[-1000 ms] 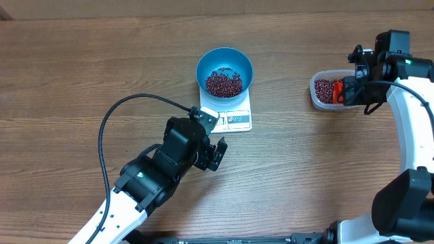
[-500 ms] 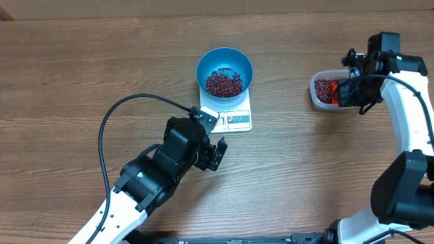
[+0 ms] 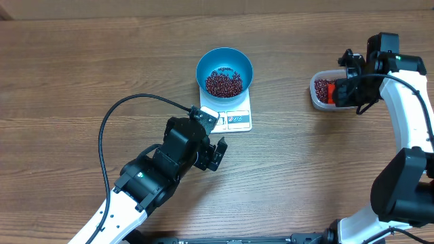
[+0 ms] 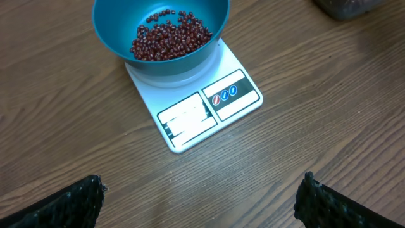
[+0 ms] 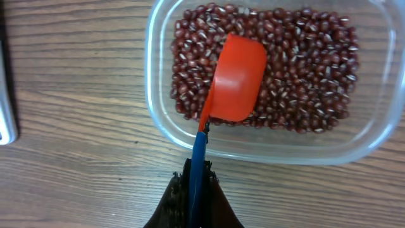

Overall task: Scoop item into bowl and weigh 150g on scale
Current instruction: 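Push the red scoop down into the beans with the right gripper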

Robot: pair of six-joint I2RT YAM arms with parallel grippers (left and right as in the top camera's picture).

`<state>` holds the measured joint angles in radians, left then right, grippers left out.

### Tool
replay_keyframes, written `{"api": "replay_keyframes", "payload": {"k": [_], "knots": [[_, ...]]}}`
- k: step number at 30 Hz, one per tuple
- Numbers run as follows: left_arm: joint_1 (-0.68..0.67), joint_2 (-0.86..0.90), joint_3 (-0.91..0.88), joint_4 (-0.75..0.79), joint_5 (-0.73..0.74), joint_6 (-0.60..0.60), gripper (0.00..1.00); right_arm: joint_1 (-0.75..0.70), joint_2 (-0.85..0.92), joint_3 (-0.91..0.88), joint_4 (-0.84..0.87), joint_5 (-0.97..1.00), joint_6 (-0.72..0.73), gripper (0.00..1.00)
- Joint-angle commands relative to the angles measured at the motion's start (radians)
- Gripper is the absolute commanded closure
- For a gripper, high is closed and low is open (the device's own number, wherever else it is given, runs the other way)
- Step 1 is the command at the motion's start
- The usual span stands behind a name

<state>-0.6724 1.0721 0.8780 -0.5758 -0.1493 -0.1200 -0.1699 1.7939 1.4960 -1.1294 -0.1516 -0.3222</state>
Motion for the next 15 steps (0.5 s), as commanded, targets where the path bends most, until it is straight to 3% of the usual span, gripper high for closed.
{"api": "replay_keyframes", "payload": {"k": [1,15], "knots": [[0.005,0.007,-0.001,0.000,0.012,0.016,0.00,0.001,0.016,-0.005,-0.006,-0.057,-0.021,0.96],[0.005,0.007,-0.001,0.000,0.012,0.016,0.00,-0.002,0.018,-0.005,0.006,-0.136,-0.027,0.96]]}}
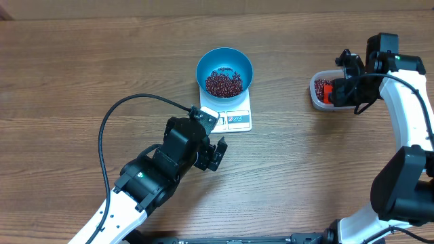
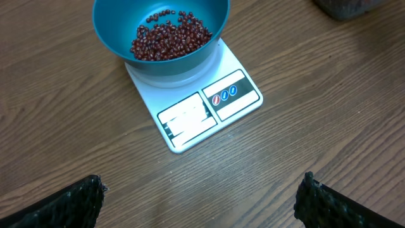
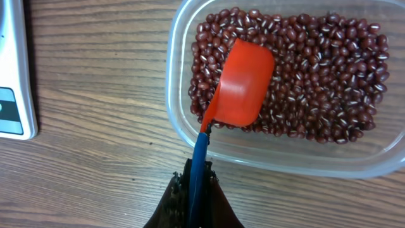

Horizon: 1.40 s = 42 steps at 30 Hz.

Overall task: Scoop item into bowl and weigh 150g on scale
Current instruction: 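Push the red scoop down into the beans with the right gripper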

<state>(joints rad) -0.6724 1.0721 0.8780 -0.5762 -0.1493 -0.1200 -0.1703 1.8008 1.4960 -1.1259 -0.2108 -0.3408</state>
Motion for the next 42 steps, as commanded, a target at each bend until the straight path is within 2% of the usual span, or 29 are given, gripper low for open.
{"api": "replay_keyframes", "payload": {"k": [1,13,42], "knots": [[0.005,0.007,-0.001,0.000,0.012,0.016,0.00,-0.001,0.014,-0.005,0.005,-0.080,-0.009,0.96],[0.005,0.007,-0.001,0.000,0.011,0.016,0.00,-0.028,0.091,-0.005,0.009,-0.159,-0.035,0.96],[0.005,0.007,-0.001,0.000,0.012,0.016,0.00,-0.174,0.092,-0.005,0.047,-0.268,-0.034,0.96]]}}
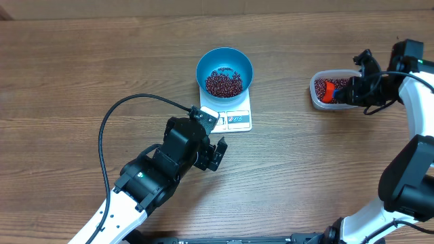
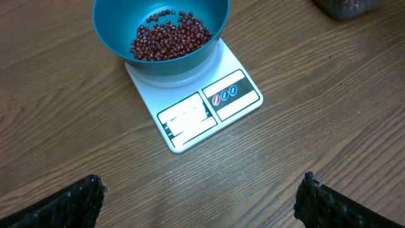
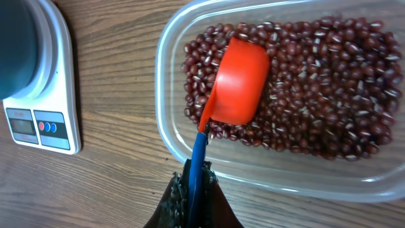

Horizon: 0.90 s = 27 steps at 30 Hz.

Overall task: Scoop item into bowl and weigh 150g on scale
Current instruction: 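Push the red scoop down into the beans with the right gripper, then drag the scoop through the beans toward the tub's left side to fill it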

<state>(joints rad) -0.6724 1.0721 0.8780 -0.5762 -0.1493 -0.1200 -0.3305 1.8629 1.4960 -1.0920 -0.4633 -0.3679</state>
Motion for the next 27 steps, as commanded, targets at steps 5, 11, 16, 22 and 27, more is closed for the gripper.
{"api": "replay_keyframes", "payload": {"k": [5,11,16,22,27], "knots": [[0.005,0.007,-0.001,0.000,0.011,0.016,0.00,-0.046,0.029,-0.005,0.011,-0.064,-0.007,0.96],[0.005,0.007,-0.001,0.000,0.012,0.016,0.01,-0.052,0.029,-0.005,-0.005,-0.075,-0.008,0.96],[0.005,0.007,-0.001,0.000,0.011,0.016,0.00,-0.052,0.029,-0.005,-0.006,-0.094,-0.008,0.96],[0.005,0.007,-0.001,0.000,0.012,0.016,0.01,-0.053,0.029,-0.005,-0.006,-0.127,-0.008,0.96],[0.005,0.007,-0.001,0.000,0.011,0.016,0.00,-0.053,0.029,-0.005,-0.010,-0.145,-0.009,0.96]]}}
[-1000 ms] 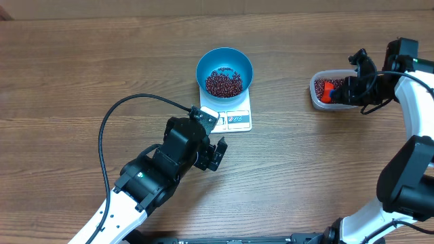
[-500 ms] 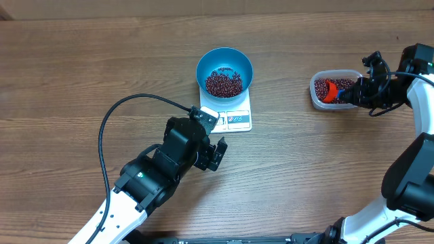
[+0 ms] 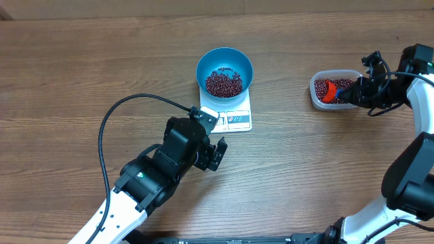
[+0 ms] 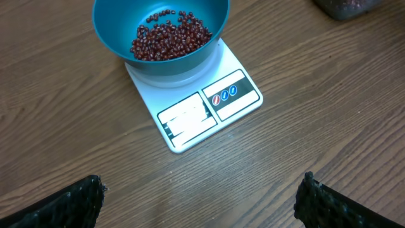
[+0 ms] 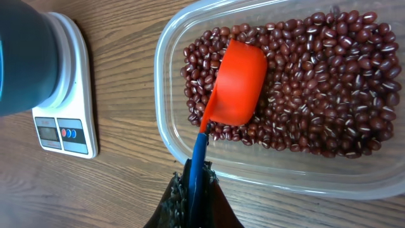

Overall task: Scoop item into bowl and weigh 150g on scale
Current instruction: 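Drag the scoop through the beans toward the tub's left side to fill it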

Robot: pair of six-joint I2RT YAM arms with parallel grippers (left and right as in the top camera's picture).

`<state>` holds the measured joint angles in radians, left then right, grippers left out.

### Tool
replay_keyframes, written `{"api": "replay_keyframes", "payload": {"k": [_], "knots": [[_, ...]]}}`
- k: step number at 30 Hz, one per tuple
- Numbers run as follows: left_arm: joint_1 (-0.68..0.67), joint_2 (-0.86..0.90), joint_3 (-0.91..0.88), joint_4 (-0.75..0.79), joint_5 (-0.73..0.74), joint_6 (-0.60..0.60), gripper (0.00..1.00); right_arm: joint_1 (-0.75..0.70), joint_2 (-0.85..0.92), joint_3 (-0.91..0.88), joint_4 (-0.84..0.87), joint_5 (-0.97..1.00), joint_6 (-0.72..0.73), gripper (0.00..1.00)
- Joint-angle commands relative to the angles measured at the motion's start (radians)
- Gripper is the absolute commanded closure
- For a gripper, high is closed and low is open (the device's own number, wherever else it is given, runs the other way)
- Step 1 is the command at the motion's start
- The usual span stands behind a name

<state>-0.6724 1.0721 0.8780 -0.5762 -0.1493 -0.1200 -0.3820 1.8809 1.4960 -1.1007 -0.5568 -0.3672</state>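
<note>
A blue bowl (image 3: 224,68) holding red beans sits on the white scale (image 3: 230,116) at the table's middle; the same bowl (image 4: 161,31) and scale (image 4: 196,111) show in the left wrist view. My left gripper (image 4: 199,199) hangs open in front of the scale, nothing between its fingers. At the right, a clear tub (image 5: 171,126) is full of red beans (image 5: 316,82). My right gripper (image 5: 196,183) is shut on the blue handle of an orange scoop (image 5: 239,82), whose cup lies bottom up over the beans. The scoop (image 3: 329,90) shows over the tub (image 3: 319,102) from overhead.
The wooden table (image 3: 81,81) spreads around the scale. A black cable (image 3: 112,129) loops from the left arm across the table's left half. The scale (image 5: 66,95) lies left of the tub in the right wrist view.
My right arm has pulled back further to the right, still shut on the scoop over the tub. The scoop sits at much the same spot in the beans. The left arm has not moved.
My right gripper held the orange scoop bottom up over the beans in the tub at every moment. The arm shifted from close above the tub to farther right, bringing the scale into its view. The bowl's beans and the left arm stayed unchanged.
</note>
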Motion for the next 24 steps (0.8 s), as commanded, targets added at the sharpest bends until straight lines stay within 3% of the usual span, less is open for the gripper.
{"api": "replay_keyframes", "payload": {"k": [1,24], "knots": [[0.005,0.007,-0.001,0.000,0.012,0.016,0.00,-0.002,0.011,-0.005,-0.001,-0.052,-0.010,0.96],[0.005,0.007,-0.001,0.000,0.012,0.016,0.00,-0.138,0.011,-0.005,-0.017,-0.222,-0.062,0.96]]}}
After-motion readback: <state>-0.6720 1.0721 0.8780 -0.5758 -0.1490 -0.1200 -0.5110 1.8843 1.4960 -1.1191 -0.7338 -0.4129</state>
